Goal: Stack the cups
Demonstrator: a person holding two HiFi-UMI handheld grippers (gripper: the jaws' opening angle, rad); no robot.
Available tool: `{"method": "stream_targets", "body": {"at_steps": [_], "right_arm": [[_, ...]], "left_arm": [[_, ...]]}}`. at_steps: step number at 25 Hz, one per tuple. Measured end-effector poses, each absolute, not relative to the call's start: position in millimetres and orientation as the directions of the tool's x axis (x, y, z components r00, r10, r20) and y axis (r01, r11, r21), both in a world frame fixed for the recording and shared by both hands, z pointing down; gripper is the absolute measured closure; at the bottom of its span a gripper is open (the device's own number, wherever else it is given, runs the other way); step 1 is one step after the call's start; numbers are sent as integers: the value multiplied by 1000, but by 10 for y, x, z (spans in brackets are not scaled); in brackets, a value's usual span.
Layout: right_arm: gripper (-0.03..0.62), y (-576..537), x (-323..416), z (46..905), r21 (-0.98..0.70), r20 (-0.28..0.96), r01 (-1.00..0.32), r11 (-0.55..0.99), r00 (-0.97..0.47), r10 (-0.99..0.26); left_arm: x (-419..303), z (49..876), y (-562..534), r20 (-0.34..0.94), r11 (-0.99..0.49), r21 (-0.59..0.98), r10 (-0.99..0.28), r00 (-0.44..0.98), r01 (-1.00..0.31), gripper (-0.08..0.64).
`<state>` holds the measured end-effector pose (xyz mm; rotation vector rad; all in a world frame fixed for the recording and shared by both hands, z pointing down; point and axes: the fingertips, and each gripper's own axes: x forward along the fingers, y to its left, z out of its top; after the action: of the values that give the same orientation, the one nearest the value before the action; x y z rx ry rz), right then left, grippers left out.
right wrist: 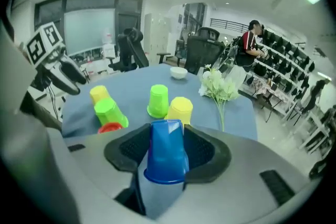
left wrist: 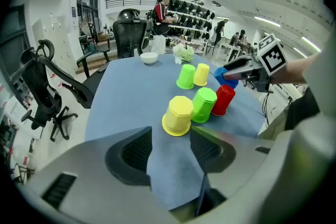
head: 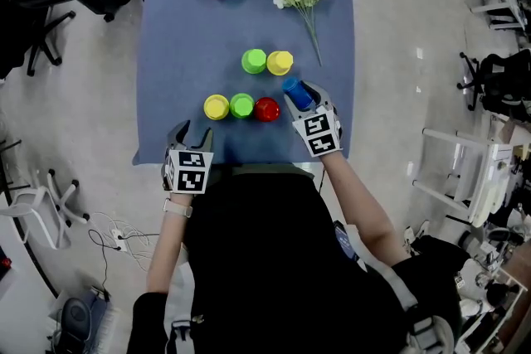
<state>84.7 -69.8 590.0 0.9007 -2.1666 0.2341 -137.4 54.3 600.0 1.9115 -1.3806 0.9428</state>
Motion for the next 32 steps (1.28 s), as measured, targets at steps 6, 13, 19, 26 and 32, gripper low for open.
{"method": "stream_targets", "body": {"at_steps": [6, 13, 19, 26, 32], "right_arm": [[385, -609, 616, 5374, -52, 562, -711, 701, -601, -568], [385, -476, 328, 5064, -176, 439, -697, 695, -688, -578], [385, -351, 56, 5031, -190, 408, -666, 722, -722, -559], [385, -339, -126, 5173, -172, 412, -668, 724, -716, -563], [383, -313, -74, 5199, -167, 413, -689, 706, -699, -584]], "left_arm": [[-1367, 5941, 492, 808, -323, 60, -540, 236, -945, 327], [-1395, 5928, 452, 796, -359, 68, -543, 268, -931, 327], [-1479, 5917, 488, 793, -364, 72, -544, 275, -929, 327], [-1624, 5925, 528, 796, -364, 74, -539, 275, -928, 327], [-1661, 5933, 537, 798, -376, 74, -533, 281, -924, 327]]}}
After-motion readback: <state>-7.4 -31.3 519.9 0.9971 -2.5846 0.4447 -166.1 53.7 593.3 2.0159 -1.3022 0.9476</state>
